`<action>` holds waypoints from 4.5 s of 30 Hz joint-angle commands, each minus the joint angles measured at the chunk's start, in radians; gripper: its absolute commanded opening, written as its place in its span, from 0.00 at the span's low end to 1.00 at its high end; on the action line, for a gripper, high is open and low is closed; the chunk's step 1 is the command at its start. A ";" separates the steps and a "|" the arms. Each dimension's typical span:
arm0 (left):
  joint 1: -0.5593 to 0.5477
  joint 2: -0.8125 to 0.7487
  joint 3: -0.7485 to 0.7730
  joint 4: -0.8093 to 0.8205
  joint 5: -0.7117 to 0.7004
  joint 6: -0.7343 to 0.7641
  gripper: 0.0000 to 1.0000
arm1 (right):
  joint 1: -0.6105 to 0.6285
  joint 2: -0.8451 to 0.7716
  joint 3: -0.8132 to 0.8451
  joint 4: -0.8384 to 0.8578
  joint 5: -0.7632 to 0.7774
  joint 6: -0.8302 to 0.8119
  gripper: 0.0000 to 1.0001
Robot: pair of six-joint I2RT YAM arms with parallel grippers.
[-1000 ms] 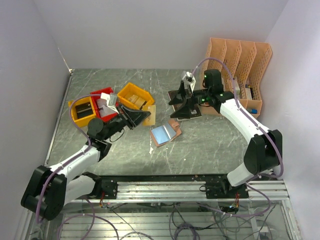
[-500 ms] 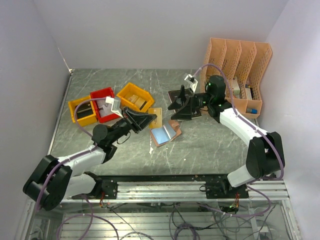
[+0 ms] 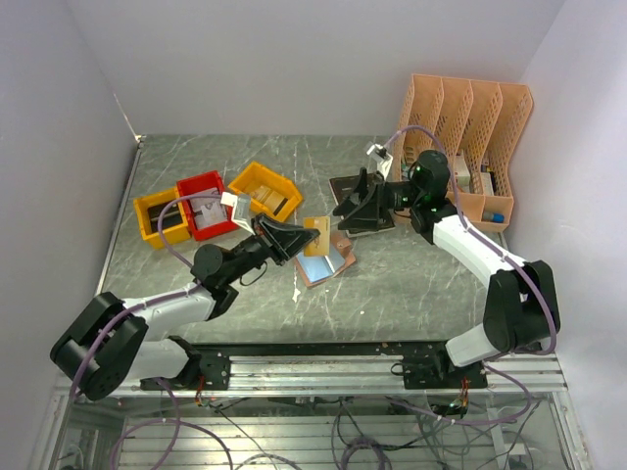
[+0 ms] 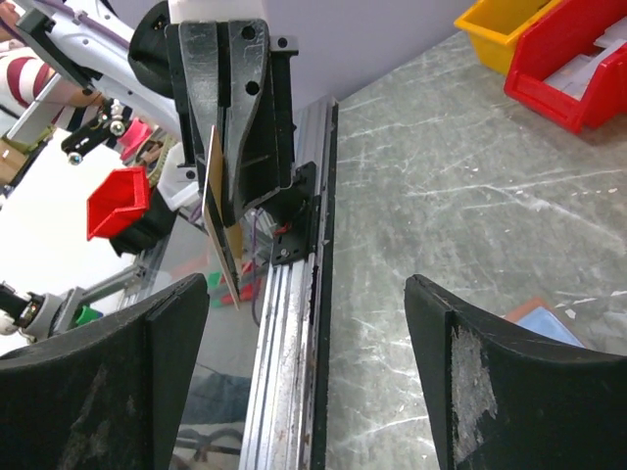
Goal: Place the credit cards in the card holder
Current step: Insert the credit card into the card holder.
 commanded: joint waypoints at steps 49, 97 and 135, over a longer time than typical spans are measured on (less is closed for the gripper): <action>-0.057 0.078 0.070 0.051 -0.041 0.050 0.07 | 0.051 -0.048 0.031 0.053 -0.038 0.117 0.48; -0.053 0.147 -0.069 -0.465 -0.233 0.009 0.29 | 0.074 0.298 0.114 -0.648 0.521 -0.553 0.00; -0.053 0.372 0.033 -0.662 -0.308 0.094 0.16 | -0.008 0.460 0.168 -0.709 0.444 -0.529 0.00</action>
